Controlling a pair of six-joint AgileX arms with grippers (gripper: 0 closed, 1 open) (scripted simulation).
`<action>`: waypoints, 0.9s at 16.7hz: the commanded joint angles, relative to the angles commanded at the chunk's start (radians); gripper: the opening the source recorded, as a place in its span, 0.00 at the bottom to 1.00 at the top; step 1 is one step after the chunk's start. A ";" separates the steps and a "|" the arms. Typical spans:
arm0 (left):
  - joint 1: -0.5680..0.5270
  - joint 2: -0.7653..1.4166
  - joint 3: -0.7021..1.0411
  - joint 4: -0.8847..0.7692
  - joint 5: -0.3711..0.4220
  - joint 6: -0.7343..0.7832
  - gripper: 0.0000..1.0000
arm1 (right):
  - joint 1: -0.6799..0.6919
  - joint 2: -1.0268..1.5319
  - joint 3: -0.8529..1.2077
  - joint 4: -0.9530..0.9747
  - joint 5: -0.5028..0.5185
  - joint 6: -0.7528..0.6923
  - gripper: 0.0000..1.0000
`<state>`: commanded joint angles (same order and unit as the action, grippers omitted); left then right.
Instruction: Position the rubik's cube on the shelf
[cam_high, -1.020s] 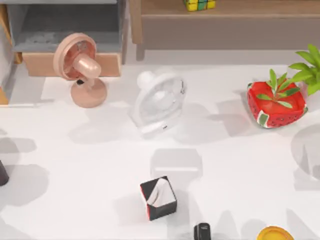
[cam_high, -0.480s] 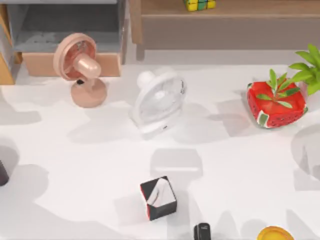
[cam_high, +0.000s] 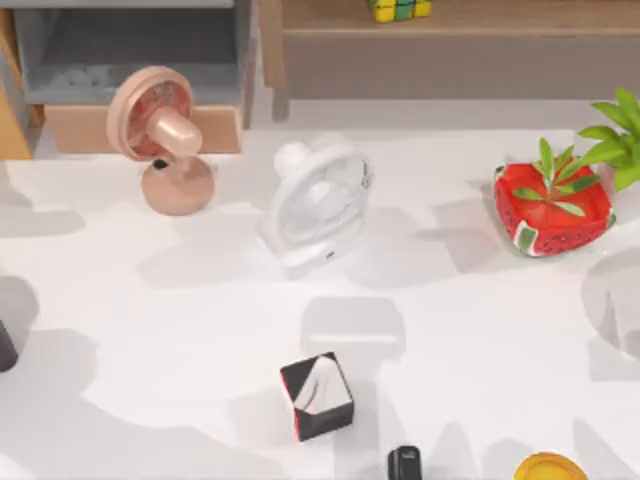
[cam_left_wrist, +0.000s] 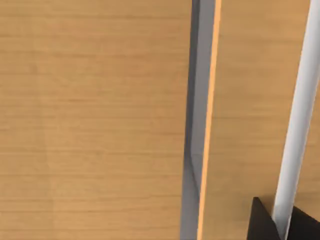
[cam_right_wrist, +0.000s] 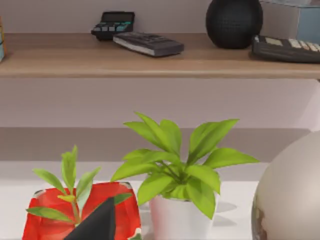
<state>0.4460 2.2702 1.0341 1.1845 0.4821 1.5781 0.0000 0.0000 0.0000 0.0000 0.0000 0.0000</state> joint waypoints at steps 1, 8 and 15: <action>-0.008 0.015 0.035 -0.017 -0.008 0.000 0.00 | 0.000 0.000 0.000 0.000 0.000 0.000 1.00; -0.052 0.091 0.219 -0.110 -0.053 -0.008 0.00 | 0.000 0.000 0.000 0.000 0.000 0.000 1.00; -0.052 0.091 0.219 -0.110 -0.053 -0.008 0.30 | 0.000 0.000 0.000 0.000 0.000 0.000 1.00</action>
<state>0.3944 2.3611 1.2534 1.0747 0.4291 1.5705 0.0000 0.0000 0.0000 0.0000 0.0000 0.0000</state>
